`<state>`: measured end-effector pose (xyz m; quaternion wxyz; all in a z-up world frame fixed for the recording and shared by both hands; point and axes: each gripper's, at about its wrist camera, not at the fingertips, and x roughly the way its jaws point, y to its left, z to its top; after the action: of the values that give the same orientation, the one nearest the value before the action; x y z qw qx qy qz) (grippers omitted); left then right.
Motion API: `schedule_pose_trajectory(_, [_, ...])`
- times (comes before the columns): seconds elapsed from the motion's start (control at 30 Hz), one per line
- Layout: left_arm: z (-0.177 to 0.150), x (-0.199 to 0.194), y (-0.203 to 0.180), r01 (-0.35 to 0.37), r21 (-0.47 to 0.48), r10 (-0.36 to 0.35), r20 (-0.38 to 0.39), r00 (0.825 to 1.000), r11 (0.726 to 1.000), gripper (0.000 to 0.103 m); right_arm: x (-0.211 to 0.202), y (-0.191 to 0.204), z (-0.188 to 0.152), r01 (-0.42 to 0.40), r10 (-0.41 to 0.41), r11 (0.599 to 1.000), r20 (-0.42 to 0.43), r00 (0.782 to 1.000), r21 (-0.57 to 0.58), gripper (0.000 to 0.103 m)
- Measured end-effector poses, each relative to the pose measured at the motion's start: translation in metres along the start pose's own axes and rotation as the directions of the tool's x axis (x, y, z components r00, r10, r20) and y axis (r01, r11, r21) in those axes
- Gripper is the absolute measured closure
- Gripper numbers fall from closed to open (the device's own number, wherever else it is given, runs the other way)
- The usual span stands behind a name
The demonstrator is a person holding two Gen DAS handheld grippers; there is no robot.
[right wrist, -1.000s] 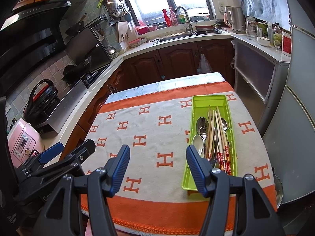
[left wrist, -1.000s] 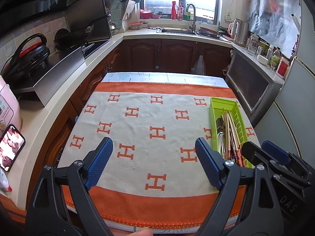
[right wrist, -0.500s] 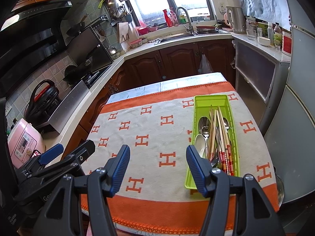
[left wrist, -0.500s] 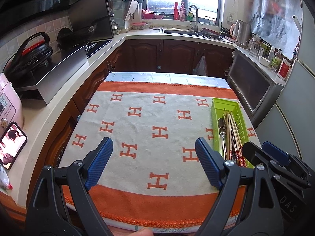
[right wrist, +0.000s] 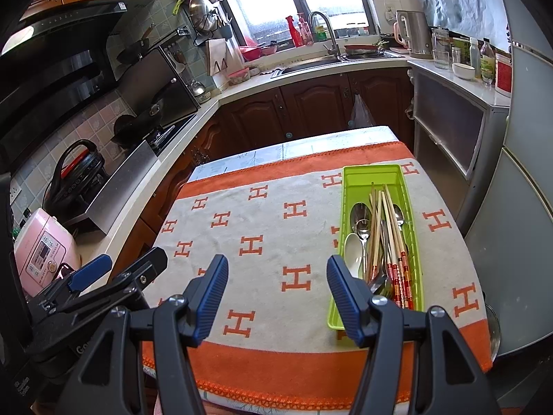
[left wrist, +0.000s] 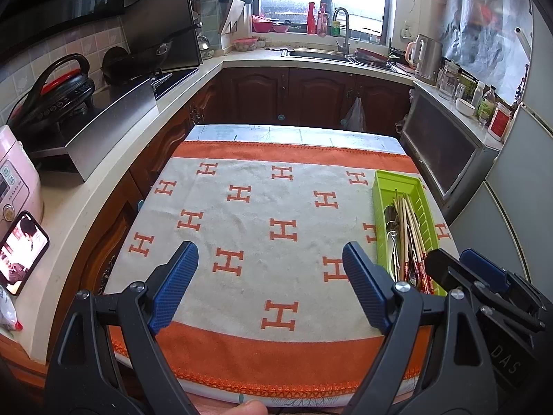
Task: Organize utensils
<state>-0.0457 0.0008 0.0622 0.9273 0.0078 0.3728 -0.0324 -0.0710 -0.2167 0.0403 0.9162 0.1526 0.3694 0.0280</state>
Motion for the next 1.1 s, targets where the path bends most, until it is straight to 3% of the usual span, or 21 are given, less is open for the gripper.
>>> schedule_pose_trajectory(1.1, [-0.006,-0.006,0.004,-0.005,-0.006,0.005,0.012,1.000,1.000,0.019,0.002,0.023,-0.007,0.008,-0.008,1.000,0.002,1.000,-0.014,0.044])
